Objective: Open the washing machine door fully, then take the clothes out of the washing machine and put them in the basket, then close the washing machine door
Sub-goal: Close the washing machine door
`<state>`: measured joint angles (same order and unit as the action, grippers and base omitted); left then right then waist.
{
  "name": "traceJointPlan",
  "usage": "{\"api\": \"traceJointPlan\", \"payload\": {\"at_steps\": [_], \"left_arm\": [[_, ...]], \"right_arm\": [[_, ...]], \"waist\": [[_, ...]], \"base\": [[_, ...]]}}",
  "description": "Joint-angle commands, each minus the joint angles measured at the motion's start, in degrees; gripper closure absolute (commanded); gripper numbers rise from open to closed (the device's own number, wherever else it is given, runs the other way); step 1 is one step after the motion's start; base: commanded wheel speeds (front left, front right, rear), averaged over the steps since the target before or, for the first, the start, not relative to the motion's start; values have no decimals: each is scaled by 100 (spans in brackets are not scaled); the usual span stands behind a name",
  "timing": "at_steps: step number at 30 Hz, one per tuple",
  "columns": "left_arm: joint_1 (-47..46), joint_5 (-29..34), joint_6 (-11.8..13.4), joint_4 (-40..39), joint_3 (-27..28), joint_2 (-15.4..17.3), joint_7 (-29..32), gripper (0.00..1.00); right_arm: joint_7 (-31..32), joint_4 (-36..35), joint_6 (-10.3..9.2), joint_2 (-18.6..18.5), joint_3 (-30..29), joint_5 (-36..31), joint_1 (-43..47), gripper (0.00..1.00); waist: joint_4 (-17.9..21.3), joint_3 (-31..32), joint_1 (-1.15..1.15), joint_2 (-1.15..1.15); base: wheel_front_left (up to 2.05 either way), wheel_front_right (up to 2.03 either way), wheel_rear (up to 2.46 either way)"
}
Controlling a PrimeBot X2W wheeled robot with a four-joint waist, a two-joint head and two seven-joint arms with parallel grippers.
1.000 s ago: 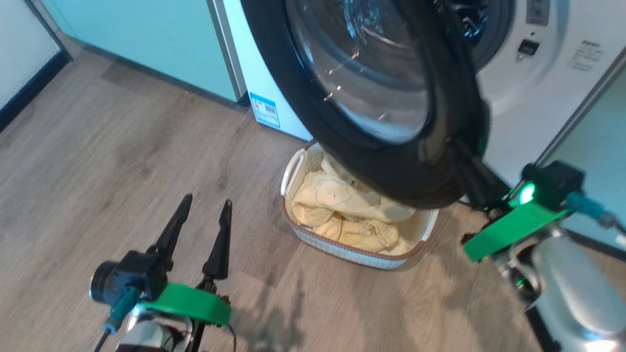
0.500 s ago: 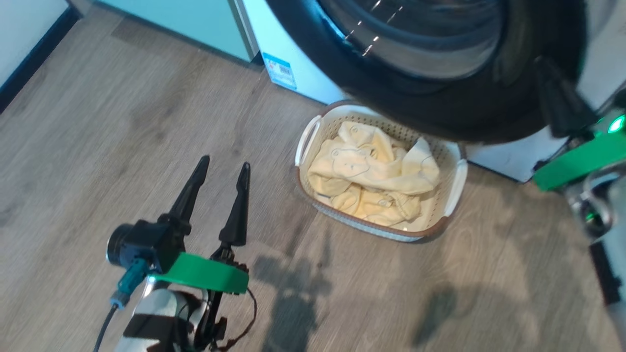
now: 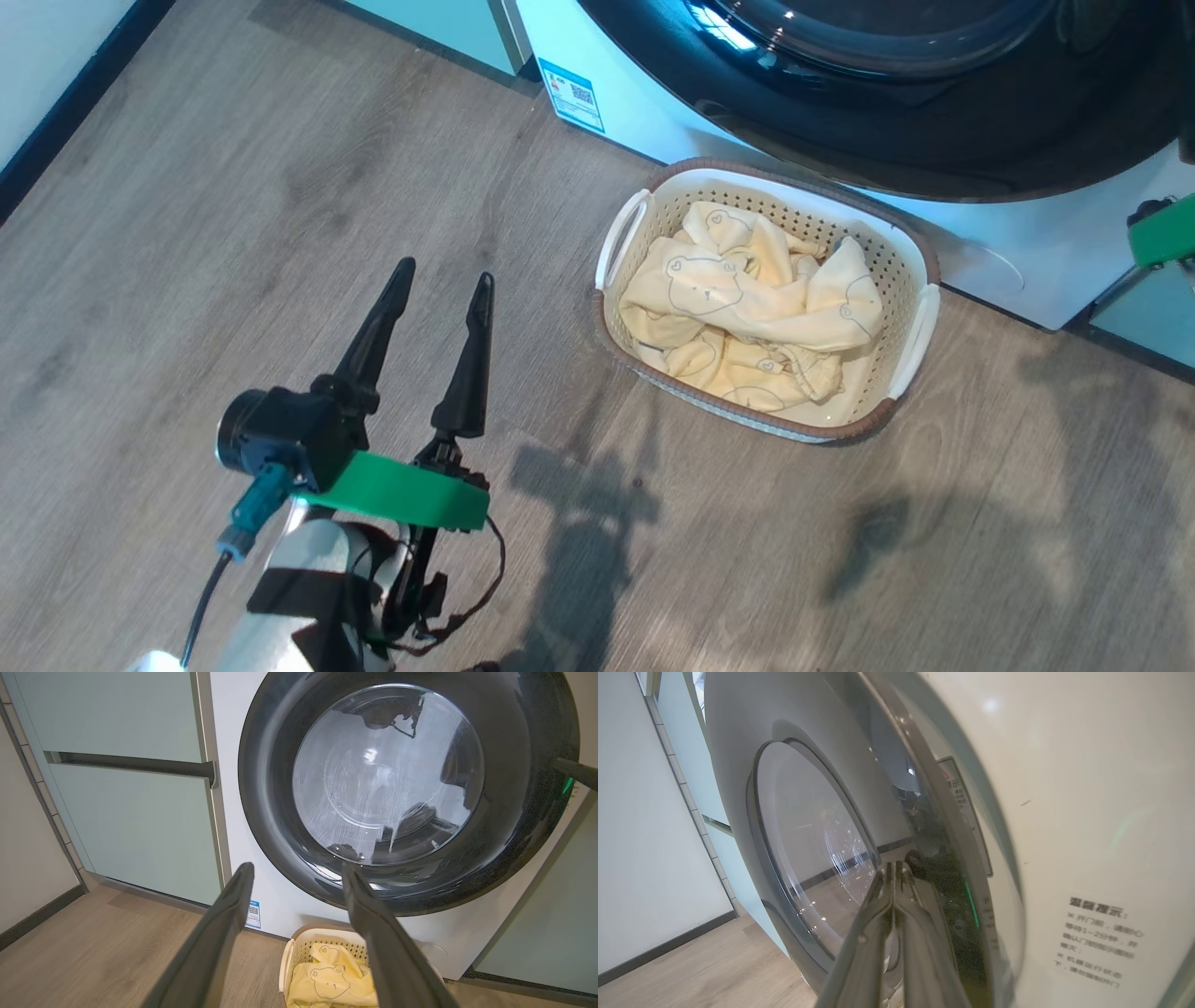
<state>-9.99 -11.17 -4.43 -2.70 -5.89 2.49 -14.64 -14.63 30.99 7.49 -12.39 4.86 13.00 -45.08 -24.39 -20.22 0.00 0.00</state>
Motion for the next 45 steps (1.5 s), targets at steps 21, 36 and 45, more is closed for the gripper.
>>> {"api": "traceJointPlan", "payload": {"at_steps": [21,36,45], "left_arm": [[13,209,-63,-4,319,40,-36,0],[454,366,-172,223,569,41,-36,0],[729,409,-199,301,655,85,-36,0]], "right_arm": [[-37,-873,0,517,715,241,1089,100],[-37,-2132,0,860,284,129,3140,68],[-37,-2424,0,941,73,58,3904,0]], "waist": [[535,401,0,0],[1540,1068,0,0],[1978,1378,0,0]], "base": [[0,0,0],[0,0,0],[0,0,0]]}}
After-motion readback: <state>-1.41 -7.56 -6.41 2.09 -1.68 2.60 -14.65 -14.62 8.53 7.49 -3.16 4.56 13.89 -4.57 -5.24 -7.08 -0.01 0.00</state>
